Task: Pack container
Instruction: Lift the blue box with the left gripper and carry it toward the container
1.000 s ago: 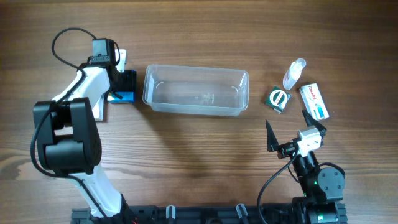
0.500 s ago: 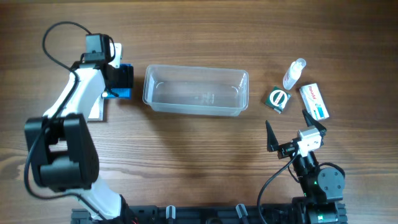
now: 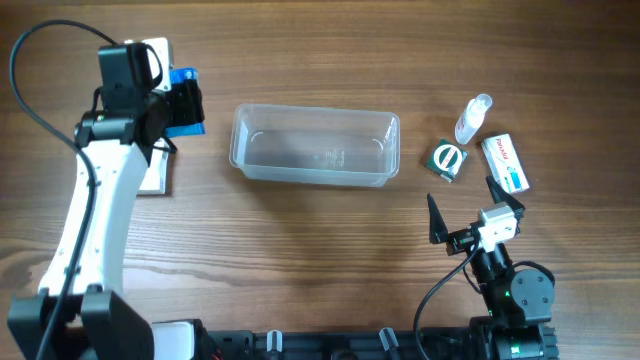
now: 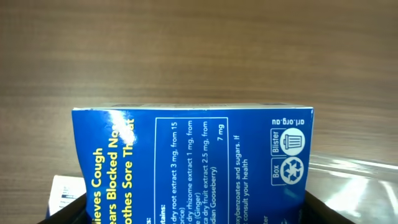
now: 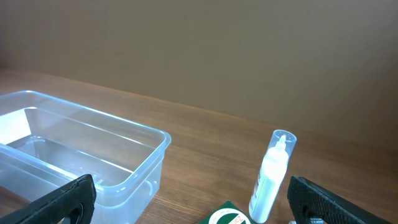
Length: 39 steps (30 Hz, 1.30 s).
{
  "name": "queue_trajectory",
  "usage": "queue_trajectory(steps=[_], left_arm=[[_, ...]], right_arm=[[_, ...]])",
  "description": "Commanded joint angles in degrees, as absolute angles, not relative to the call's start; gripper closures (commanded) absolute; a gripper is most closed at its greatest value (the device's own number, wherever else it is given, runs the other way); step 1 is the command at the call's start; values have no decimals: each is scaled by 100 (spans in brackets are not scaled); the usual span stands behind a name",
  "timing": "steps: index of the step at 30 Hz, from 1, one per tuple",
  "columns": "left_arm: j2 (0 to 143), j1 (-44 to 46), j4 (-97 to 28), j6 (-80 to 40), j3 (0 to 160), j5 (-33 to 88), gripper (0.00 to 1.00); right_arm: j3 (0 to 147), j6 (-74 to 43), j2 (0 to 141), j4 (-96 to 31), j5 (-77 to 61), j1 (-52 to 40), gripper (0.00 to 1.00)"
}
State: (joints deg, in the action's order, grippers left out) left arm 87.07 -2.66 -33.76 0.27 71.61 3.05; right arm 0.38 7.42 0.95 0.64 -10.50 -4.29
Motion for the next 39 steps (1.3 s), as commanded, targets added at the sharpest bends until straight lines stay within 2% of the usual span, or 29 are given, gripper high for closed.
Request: queue_trajectory(steps=[1,6,14,20,39], left_arm=[[8462,132,-3382,-71,7170,513,27],[8451,891,-3347,-71,7170,510,23],[8602,1599,-3170,-292,7168,506,27],[8919,1640,-3221,-687,7157,510,28],[9819,1778,-3450,-692,7157,475,24]], right_arm=[[30,797,80,86,-1129,-405,0],[30,797,80,86,-1129,-405,0],[30,797,80,86,-1129,-405,0],[30,797,80,86,-1129,-405,0],[30,794,80,86,-1129,-405,0]])
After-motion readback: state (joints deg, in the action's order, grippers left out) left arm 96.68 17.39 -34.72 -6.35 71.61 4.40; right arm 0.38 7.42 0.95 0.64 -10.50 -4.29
